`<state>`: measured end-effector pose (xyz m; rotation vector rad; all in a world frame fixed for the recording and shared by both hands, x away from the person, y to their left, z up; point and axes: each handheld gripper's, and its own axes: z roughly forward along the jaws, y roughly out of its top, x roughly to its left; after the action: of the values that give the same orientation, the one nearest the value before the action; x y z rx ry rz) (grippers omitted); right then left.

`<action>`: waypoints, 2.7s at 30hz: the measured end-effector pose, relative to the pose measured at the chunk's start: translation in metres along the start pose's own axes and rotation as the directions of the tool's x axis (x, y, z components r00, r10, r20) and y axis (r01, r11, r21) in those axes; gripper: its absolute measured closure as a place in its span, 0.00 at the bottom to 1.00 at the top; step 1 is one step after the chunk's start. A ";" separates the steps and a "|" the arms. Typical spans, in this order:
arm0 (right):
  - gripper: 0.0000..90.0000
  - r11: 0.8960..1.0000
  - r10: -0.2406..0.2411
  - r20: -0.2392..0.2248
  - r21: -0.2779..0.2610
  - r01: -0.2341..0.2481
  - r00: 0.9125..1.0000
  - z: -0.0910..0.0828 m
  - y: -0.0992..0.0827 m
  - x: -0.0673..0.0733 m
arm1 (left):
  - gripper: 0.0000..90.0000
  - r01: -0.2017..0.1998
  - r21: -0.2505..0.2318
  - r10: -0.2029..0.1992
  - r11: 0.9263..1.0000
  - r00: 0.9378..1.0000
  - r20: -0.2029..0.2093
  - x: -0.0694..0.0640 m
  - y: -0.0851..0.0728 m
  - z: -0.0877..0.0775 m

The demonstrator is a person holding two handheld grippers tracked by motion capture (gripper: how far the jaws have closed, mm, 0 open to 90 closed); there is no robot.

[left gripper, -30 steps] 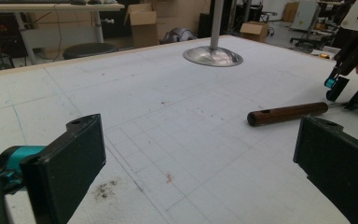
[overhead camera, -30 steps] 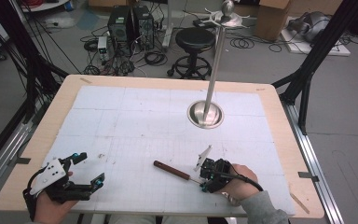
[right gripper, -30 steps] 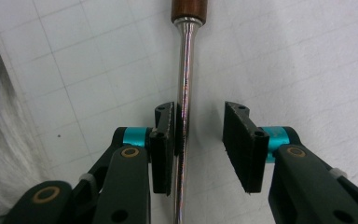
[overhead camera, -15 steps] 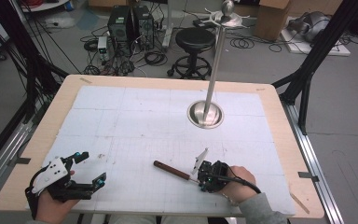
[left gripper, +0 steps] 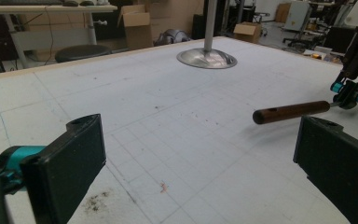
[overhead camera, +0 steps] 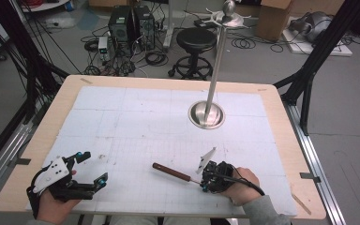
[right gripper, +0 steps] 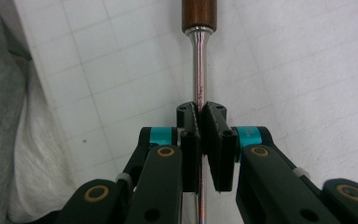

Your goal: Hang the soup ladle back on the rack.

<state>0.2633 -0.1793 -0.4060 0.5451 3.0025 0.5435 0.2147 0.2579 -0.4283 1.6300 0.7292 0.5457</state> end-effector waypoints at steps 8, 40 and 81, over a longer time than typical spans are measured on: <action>0.94 0.994 0.034 -0.006 -0.105 -0.034 0.999 -0.018 -0.010 -0.007 | 0.03 -0.003 -0.004 0.003 1.000 1.000 0.008 -0.001 0.001 0.001; 0.94 0.815 0.087 -0.042 -0.571 -0.096 0.995 -0.087 -0.066 -0.042 | 0.03 0.010 -0.005 -0.010 1.000 1.000 0.013 -0.002 0.000 0.002; 0.94 0.580 0.276 0.029 -0.802 -0.143 0.961 -0.163 -0.065 -0.125 | 0.03 0.014 -0.012 -0.014 1.000 1.000 0.000 0.001 -0.001 -0.002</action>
<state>0.3426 -0.3335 -0.2785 0.7881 2.1787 1.6473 0.2139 0.2603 -0.4289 1.6128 0.7355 0.5398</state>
